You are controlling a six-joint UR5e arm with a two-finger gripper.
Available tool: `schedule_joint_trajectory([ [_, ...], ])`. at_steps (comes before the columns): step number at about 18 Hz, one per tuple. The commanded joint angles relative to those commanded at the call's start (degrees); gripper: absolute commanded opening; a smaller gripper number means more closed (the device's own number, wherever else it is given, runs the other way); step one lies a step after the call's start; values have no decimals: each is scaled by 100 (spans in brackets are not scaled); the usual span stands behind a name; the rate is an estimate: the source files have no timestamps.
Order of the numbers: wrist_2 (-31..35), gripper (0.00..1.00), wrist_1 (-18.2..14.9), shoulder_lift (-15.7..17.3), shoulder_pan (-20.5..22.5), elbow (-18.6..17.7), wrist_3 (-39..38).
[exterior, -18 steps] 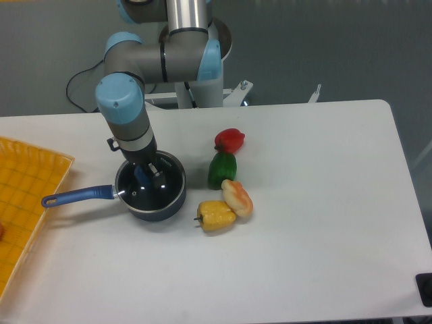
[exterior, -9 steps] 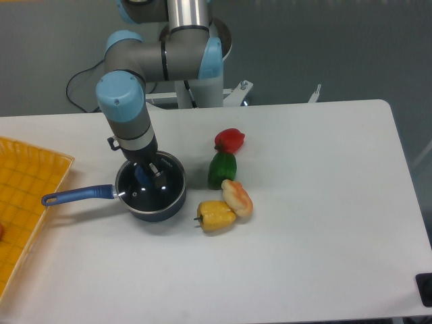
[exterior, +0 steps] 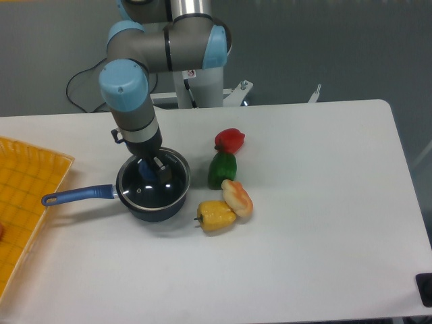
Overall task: Open the lid
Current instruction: 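Lift the glass lid up off the saucepan by its knob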
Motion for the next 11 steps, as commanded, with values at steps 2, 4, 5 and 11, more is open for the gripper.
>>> schedule_joint_trajectory([
  [2, -9, 46, -352, -9, 228, 211, 96],
  [4, -52, 46, -407, -9, 448, 256, 202],
  [5, -70, 46, -398, -9, 580, 256, 280],
  [11, -79, 46, -354, -359, 1125, 642, 703],
])
